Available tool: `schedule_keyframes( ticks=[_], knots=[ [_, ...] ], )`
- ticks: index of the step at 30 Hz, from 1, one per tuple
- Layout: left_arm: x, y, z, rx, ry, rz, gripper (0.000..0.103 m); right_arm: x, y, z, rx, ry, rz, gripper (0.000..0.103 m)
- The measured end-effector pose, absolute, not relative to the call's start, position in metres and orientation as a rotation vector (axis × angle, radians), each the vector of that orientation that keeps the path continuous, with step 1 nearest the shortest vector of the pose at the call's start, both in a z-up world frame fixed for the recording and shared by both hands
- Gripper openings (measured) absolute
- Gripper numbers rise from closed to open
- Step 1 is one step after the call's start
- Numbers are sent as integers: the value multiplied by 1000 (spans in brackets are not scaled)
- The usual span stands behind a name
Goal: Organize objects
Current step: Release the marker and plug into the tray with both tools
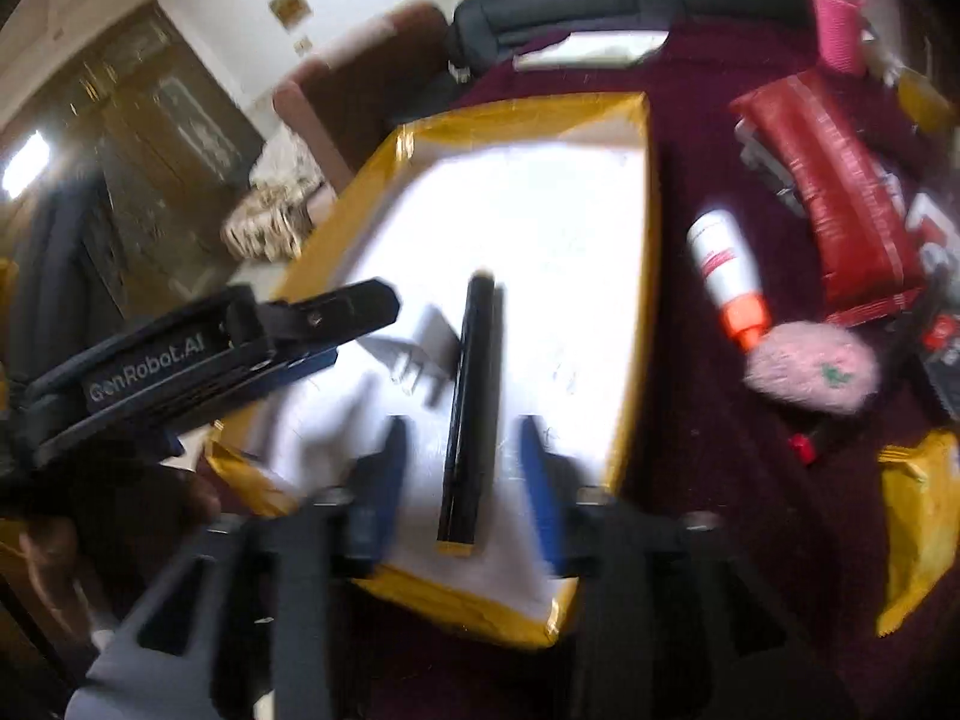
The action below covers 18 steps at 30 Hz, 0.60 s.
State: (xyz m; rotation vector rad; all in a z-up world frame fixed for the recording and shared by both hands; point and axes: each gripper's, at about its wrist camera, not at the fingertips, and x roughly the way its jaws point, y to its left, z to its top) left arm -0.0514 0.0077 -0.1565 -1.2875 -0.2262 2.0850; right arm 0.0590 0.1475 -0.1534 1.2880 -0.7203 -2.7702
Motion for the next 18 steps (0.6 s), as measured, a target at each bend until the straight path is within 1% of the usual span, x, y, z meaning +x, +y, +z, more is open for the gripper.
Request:
schedule_keyframes(
  ticks=[1,4,5,7,9,12,14,18],
  knots=[
    [-48,7,-152,-1272,-234,2090,66,67,152,-147,1243,-741,-2782,54],
    [-29,11,-132,-1179,-251,2083,67,97,165,-135,1148,-794,-2790,56],
    [-21,14,-128,-1155,-240,2069,67,109,171,-133,1122,-816,-2794,58],
    [-3,29,-119,-1120,-187,2030,67,136,184,-134,1087,-861,-2819,61],
    [21,52,-114,-1091,-106,1981,67,164,202,-139,1071,-909,-2874,61],
    [44,83,-115,-1095,-42,1888,67,197,233,-145,1081,-968,-2969,63],
    [57,105,-118,-1106,-8,1837,67,215,252,-150,1116,-975,-3027,68],
    [71,137,-128,-1147,48,1791,66,222,283,-156,1215,-910,-3091,70]
  ],
)
